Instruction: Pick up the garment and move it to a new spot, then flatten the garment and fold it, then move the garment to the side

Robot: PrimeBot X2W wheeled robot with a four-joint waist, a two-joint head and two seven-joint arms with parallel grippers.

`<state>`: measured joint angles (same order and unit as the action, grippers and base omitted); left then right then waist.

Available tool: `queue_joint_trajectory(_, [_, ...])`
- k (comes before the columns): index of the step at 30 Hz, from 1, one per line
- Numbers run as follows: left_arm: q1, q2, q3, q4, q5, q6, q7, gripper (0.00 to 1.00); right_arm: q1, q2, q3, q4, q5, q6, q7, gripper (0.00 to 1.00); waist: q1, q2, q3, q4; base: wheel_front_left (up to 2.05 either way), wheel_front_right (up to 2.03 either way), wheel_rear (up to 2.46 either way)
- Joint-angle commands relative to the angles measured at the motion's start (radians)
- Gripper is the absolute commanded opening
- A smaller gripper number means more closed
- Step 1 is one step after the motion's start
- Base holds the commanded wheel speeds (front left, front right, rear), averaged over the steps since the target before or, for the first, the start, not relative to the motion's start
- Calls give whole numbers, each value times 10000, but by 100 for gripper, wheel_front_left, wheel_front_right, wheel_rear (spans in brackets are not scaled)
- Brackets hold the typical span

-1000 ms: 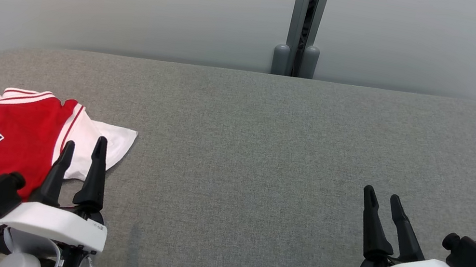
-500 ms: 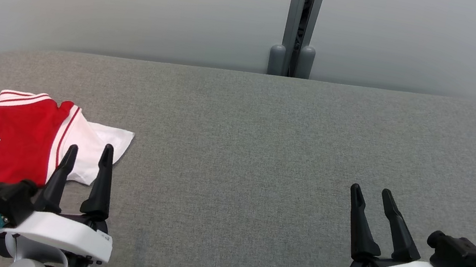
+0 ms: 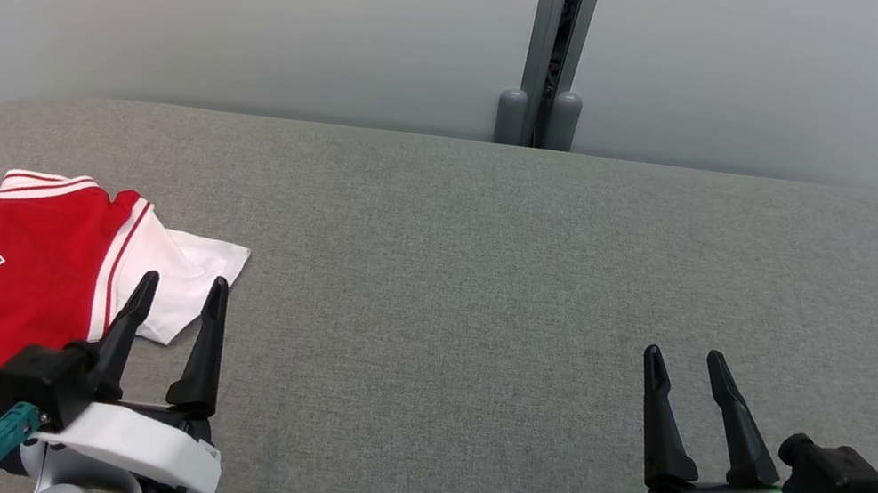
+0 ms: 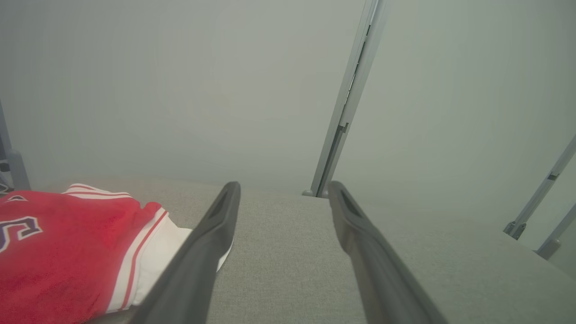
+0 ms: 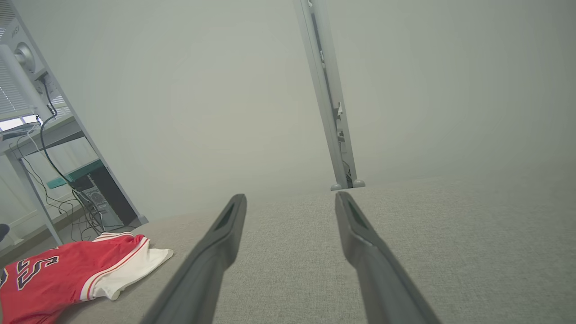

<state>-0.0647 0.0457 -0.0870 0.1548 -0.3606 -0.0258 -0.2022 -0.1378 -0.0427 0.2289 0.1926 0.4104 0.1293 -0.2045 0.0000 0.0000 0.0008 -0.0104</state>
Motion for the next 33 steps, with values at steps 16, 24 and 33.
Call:
queue_joint_trajectory(16, [149,62,18,30,1110,268,-385,100,90,-110,-53,60,-1201,23,-382,100,0,0,-12,28,0,0,0])
queue_joint_trajectory(24, [227,65,-33,-29,1744,384,-559,100,175,-116,57,125,-1862,23,-552,100,0,0,-34,33,0,0,0])
queue_joint_trajectory(33, [279,67,-73,-24,1998,495,-646,100,197,-120,128,187,-2122,24,-630,100,0,0,5,68,0,0,0])
